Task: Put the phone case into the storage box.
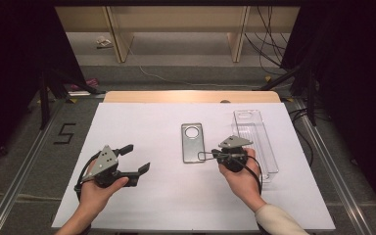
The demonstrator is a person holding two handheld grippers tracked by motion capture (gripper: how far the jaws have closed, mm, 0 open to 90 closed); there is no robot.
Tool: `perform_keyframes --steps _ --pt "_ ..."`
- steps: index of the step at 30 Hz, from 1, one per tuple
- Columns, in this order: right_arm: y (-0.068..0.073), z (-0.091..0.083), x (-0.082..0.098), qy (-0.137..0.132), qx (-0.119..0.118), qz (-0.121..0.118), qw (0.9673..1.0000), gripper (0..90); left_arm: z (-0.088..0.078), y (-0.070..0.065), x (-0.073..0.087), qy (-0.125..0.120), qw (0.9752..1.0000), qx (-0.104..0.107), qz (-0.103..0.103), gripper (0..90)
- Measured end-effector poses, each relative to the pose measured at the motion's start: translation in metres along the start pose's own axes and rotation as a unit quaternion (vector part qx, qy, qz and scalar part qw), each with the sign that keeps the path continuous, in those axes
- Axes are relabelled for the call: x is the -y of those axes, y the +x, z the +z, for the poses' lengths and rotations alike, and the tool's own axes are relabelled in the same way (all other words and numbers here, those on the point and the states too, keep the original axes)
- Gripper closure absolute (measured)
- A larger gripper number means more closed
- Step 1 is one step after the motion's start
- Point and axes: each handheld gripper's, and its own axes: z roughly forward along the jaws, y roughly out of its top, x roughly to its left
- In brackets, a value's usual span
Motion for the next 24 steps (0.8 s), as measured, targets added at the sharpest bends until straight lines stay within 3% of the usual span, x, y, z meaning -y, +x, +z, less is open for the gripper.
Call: perform_keyframes --steps 13,24 --pt "0.006 0.039 -0.003 0.052 0.021 0.009 0.9984 90.0 0.000 0.000 0.000 0.002 1.0000 0.000 -0.002 15.9" --pt "0.004 0.055 0.001 0.079 0.038 0.021 0.9959 90.0 0.000 0.001 0.000 0.002 1.0000 0.001 -0.003 15.9"
